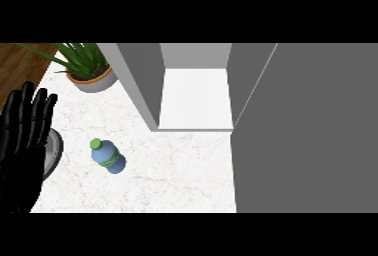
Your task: Pick up the bottled water, place it into the cabinet and close the cabinet
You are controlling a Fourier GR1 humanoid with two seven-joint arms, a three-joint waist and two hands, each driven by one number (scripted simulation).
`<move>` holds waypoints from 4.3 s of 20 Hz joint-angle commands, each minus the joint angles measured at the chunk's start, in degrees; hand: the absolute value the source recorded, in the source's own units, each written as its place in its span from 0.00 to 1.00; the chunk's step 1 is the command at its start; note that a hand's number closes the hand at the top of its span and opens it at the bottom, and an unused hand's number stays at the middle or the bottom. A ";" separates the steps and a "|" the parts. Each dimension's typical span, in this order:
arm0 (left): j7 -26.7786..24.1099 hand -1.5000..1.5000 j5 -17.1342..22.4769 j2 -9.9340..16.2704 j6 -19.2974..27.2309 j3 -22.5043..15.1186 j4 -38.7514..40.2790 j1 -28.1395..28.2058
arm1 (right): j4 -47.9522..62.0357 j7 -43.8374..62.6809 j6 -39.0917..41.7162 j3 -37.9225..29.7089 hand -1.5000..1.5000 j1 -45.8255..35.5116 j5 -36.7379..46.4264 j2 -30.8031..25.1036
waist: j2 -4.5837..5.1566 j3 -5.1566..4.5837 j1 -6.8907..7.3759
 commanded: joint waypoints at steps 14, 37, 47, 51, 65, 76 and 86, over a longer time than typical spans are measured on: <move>24.11 0.00 32.39 6.32 -14.55 -3.10 0.51 8.14 | -8.42 12.31 4.73 4.86 0.00 15.79 -18.44 3.59 | 0.44 0.28 -0.11; 17.76 0.00 37.56 5.89 -34.89 11.53 8.07 16.18 | -8.53 0.25 14.46 5.72 0.00 30.81 -17.52 4.80 | 0.45 0.25 0.00; 16.37 0.00 34.62 7.03 -33.45 16.97 16.81 7.66 | -9.02 -1.66 14.69 6.95 0.00 33.12 -15.68 5.13 | 0.46 0.26 -0.10; 13.33 0.00 32.92 9.64 -36.74 19.18 26.88 1.88 | -9.20 -2.78 17.36 5.30 0.00 33.63 -17.41 2.67 | 0.54 0.24 -0.43; -6.96 0.00 11.36 9.83 -40.57 17.62 55.39 -8.68 | -6.81 -8.42 17.20 11.35 0.00 37.86 -12.18 5.67 | 0.60 0.20 -0.97; -17.39 0.00 6.42 12.40 -40.85 18.26 77.69 -14.26 | -8.45 -8.64 17.22 10.00 0.00 39.59 -13.46 4.62 | 0.60 0.21 -0.67; -30.16 0.00 -0.31 11.24 -37.12 16.05 97.17 -25.00 | -2.87 -10.43 18.23 8.57 0.00 35.29 -13.83 4.22 | 0.81 0.16 -1.00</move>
